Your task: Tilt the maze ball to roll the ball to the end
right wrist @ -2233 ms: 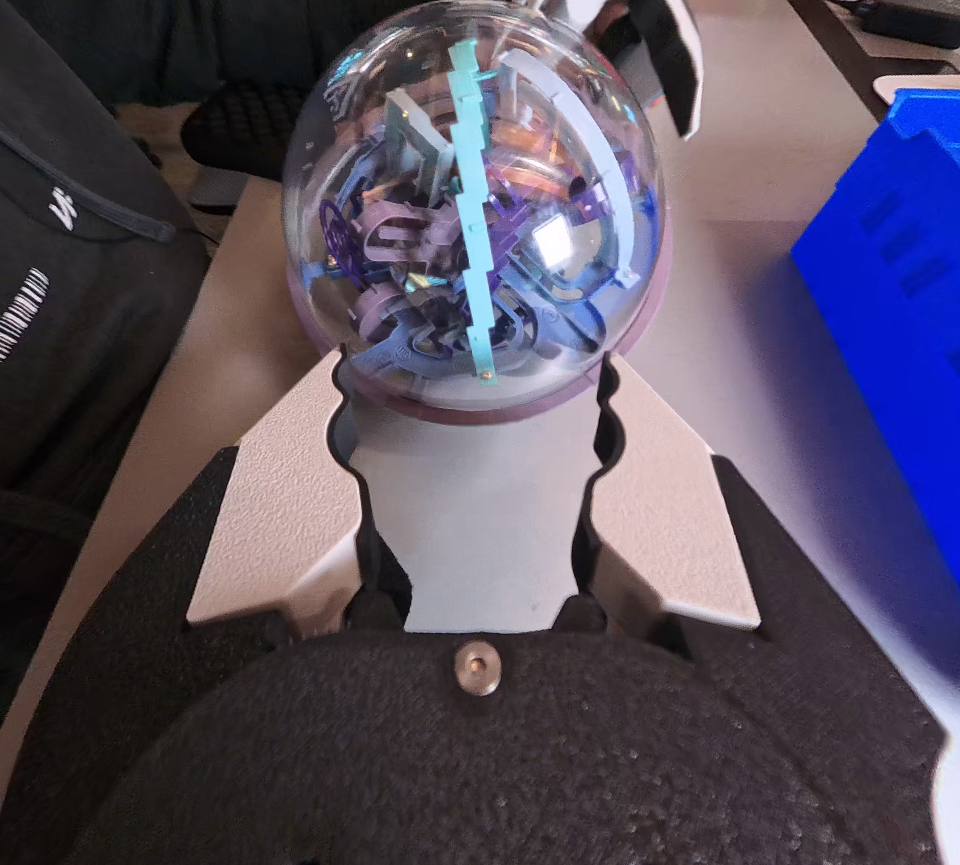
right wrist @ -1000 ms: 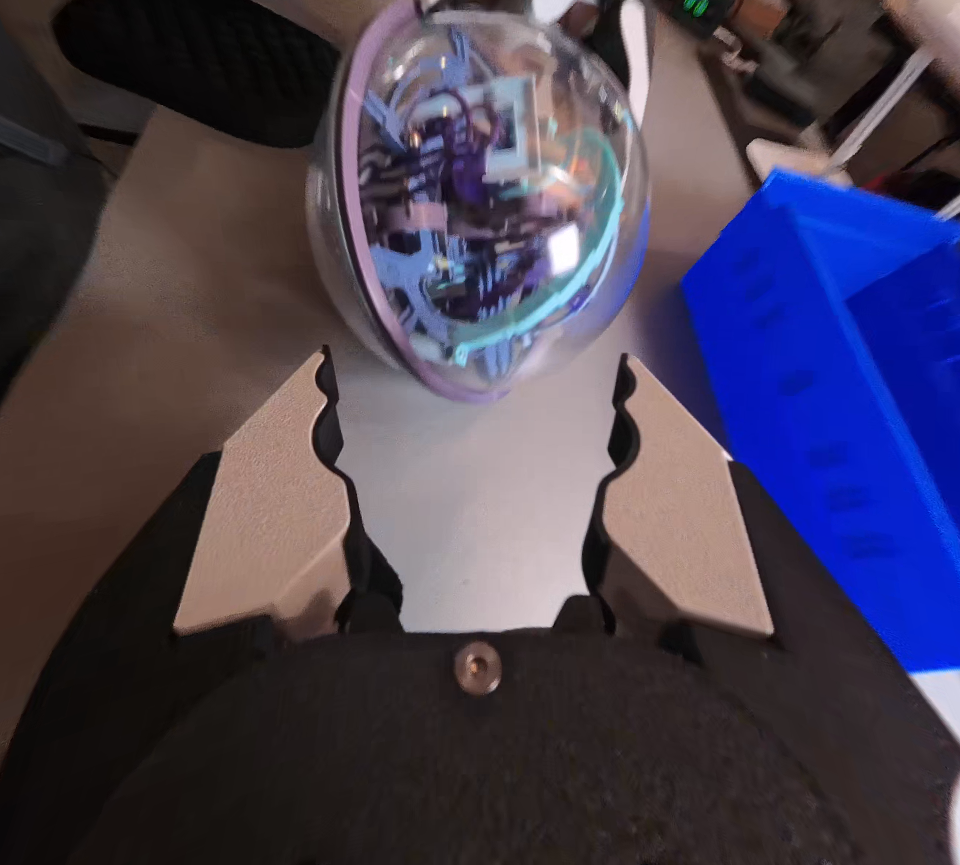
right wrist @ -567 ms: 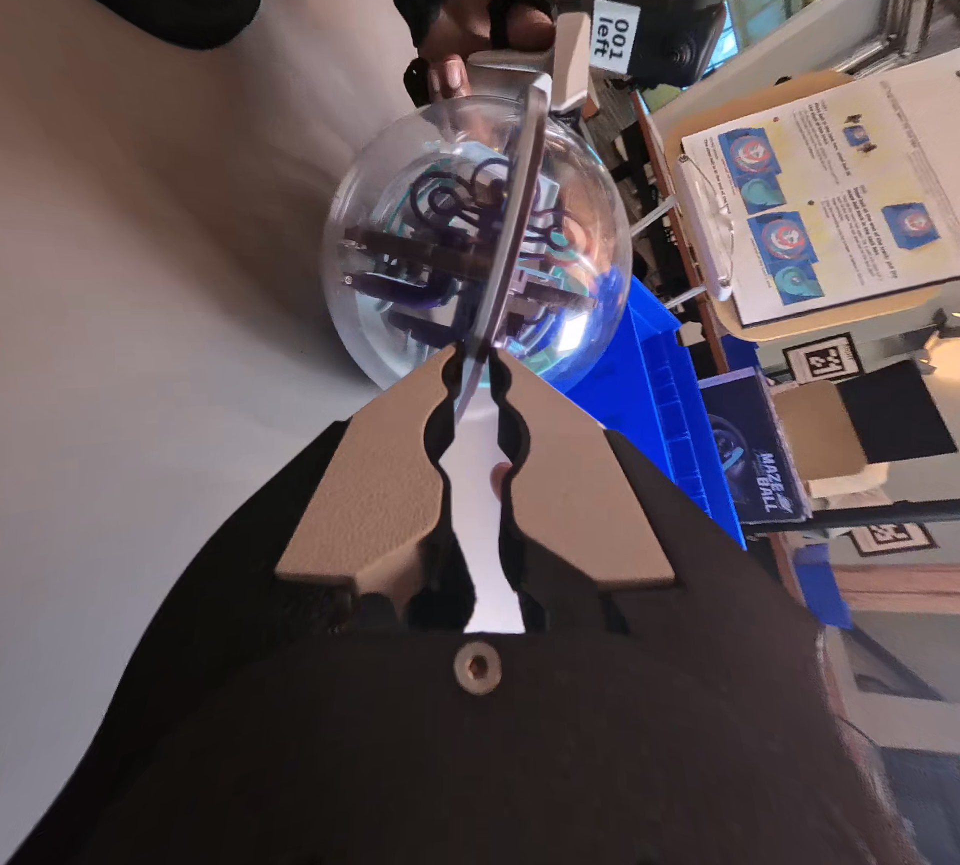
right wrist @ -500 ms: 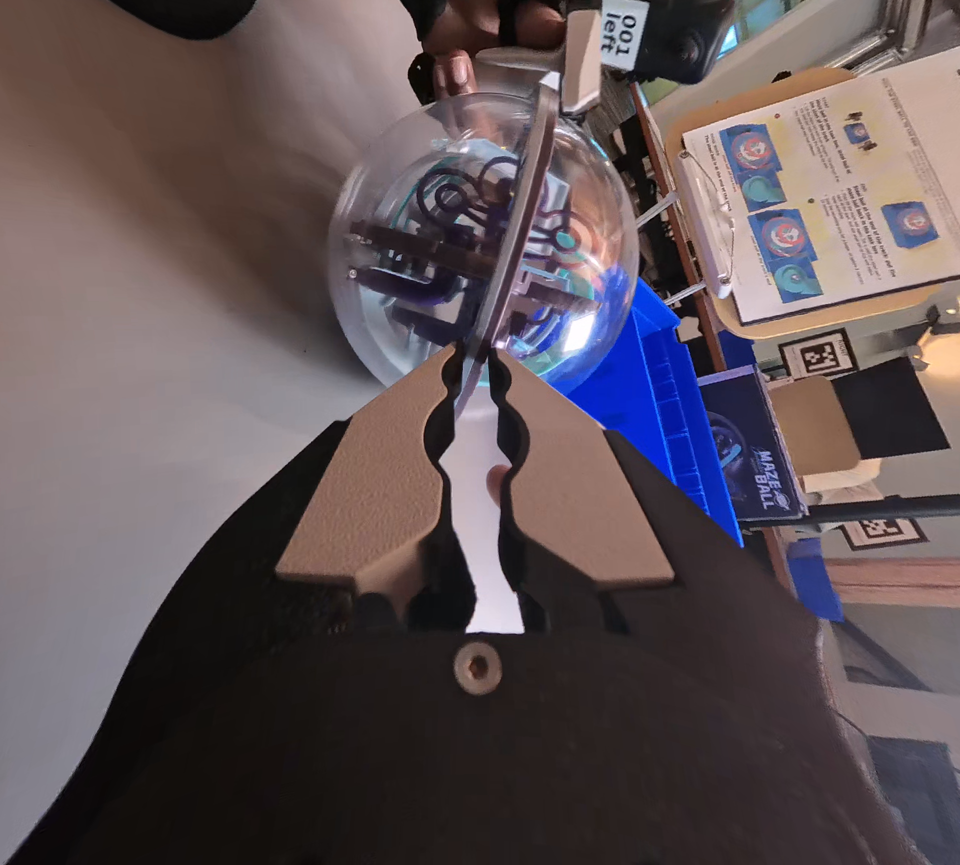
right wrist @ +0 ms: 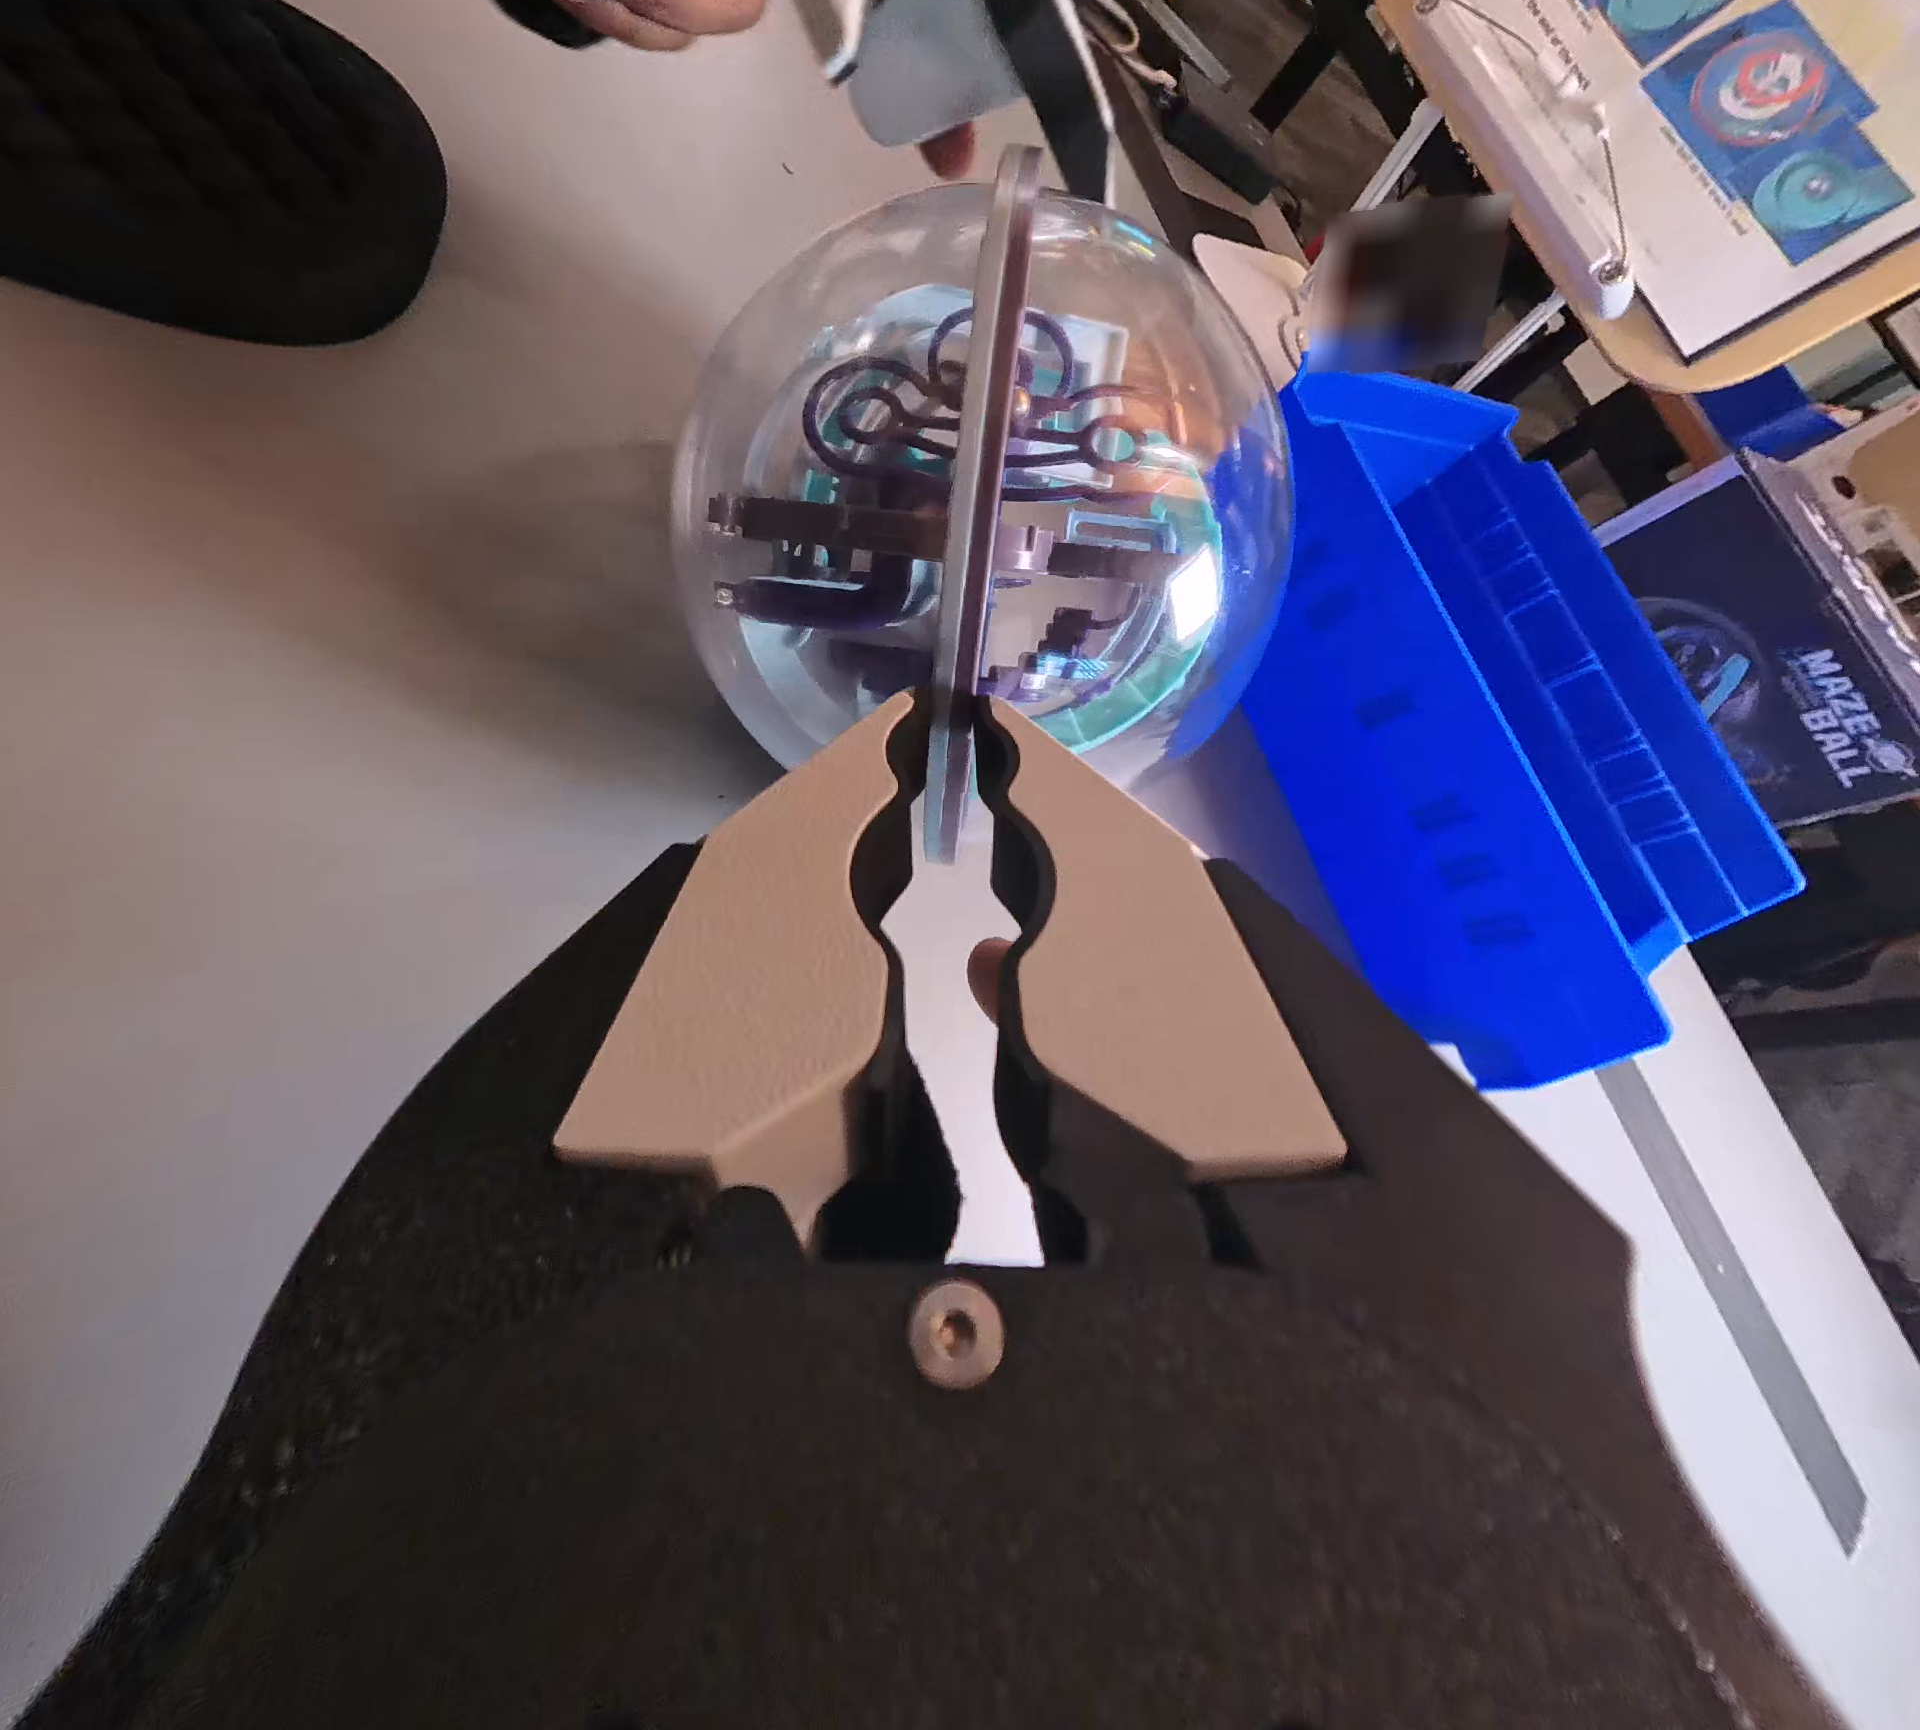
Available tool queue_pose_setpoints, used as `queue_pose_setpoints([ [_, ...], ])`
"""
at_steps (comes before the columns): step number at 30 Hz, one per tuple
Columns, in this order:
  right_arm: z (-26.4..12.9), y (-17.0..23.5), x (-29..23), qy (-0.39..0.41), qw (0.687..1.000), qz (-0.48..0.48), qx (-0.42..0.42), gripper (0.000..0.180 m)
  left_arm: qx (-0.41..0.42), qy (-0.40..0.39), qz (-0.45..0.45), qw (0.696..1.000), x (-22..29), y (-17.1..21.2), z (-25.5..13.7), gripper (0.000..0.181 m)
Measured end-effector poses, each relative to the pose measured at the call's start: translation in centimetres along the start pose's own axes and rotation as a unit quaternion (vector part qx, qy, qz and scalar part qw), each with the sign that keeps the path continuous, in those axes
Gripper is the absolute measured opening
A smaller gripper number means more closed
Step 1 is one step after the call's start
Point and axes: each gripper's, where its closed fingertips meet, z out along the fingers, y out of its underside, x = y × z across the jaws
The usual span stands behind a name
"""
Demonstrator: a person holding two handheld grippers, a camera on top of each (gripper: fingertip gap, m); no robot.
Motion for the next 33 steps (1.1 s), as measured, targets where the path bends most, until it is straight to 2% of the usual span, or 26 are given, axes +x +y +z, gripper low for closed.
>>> queue_pose_setpoints([
  [6,0.2,-0.9,-0.6,0.001,1.0,0.005,0.004,0.006,-0.024,-0.042,0.008,0.999,0.0,1.8,1.2,0.129],
  [16,0.6,-2.4,-1.6,-0.017,0.999,-0.001,0.027,0.007,-0.021,-0.023,-0.01,0.999,-1.5,1.7,1.8,0.128],
  [19,0.1,-3.0,-2.3,-0.064,0.996,0.009,0.055,0.019,-0.014,-0.004,-0.02,1.0,-1.4,1.7,1.8,0.128],
  [21,-1.1,-4.0,-3.2,-0.133,0.986,0.028,0.094,0.025,-0.011,0.012,-0.024,1.0,-1.3,1.6,1.9,0.128],
  [25,-2.9,-4.2,-0.5,-0.206,0.969,0.035,0.133,0.056,-0.013,0.046,-0.021,0.999,-1.5,1.4,2.2,0.126],
  [30,-0.1,0.2,3.9,-0.214,0.973,0.007,0.088,0.086,-0.019,0.102,-0.017,0.994,-1.5,1.1,2.5,0.123],
  [33,1.5,1.2,4.0,-0.234,0.969,0.001,0.084,0.094,-0.027,0.117,-0.021,0.992,-1.7,1.0,2.9,0.123],
])
